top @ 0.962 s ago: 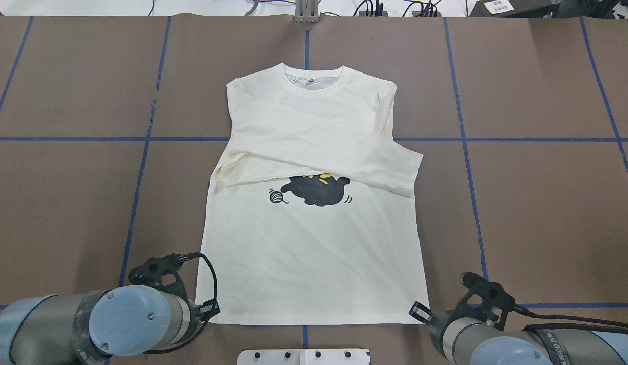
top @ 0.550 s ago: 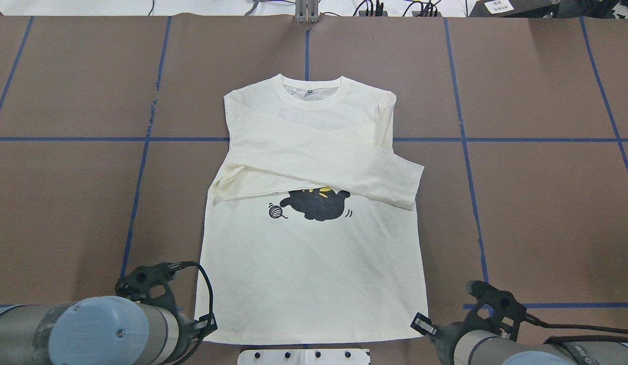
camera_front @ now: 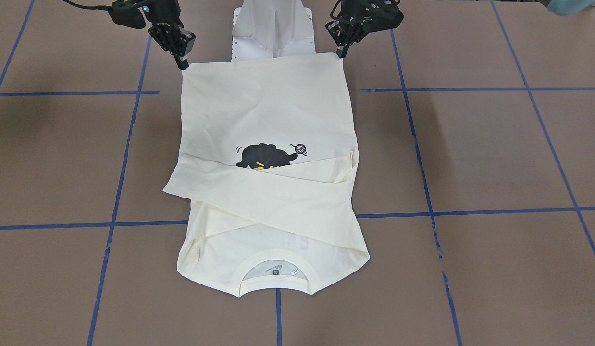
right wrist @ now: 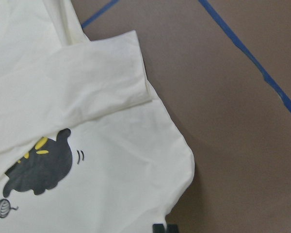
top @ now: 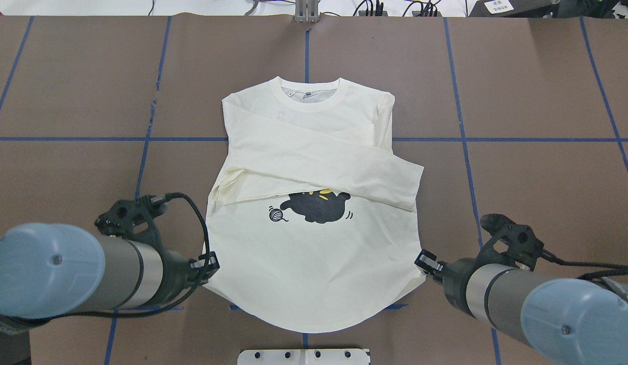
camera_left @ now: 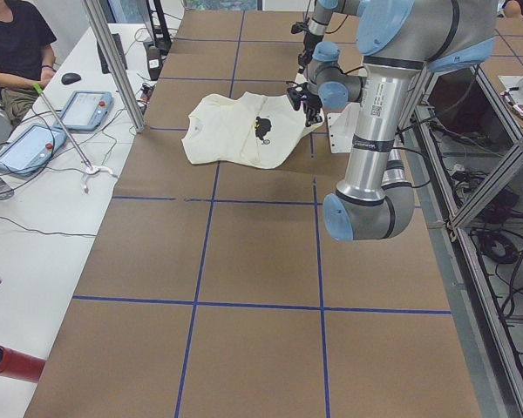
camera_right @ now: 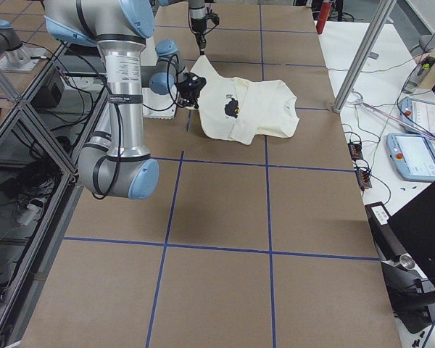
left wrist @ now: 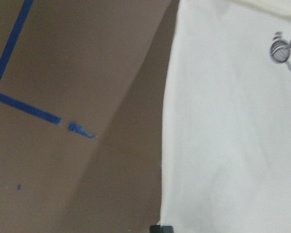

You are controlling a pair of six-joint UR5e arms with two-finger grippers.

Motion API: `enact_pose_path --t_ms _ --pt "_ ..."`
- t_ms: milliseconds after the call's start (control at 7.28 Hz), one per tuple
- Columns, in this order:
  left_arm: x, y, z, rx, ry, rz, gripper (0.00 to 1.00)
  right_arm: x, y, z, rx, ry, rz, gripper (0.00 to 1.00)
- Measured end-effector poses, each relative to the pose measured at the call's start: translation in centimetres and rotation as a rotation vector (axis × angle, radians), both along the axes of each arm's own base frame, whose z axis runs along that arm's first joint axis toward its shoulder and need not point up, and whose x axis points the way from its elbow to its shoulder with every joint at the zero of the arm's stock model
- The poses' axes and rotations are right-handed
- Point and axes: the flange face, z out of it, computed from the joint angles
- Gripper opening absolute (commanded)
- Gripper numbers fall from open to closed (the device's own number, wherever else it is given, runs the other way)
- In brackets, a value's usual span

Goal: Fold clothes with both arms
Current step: 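Lift the hem with both grippers and fold it toward the collar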

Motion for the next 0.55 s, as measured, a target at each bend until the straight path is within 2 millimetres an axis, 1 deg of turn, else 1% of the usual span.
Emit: enact_pose_path --t_ms 137,275,412,550 --pt "-0.7 -3.6 -0.2 0.043 -0.016 -0.025 0.0 0.3 -3.6 -1.4 0.021 0.029 0.001 0.0" --pt "-0.8 -7.4 0.1 0.079 -0.044 -0.052 0.0 0.3 -7.2 -2.5 0.038 0.069 0.002 0.0" --pt "-0.3 -11.2 0.7 0.105 -0.07 -0.08 0.0 -0.3 -10.8 -2.4 0.052 0.123 0.001 0.0" --pt "0.6 -15.1 1.8 0.125 -0.08 -0.111 0.0 -1.2 -14.4 -1.5 0.06 0.178 0.0 0.0"
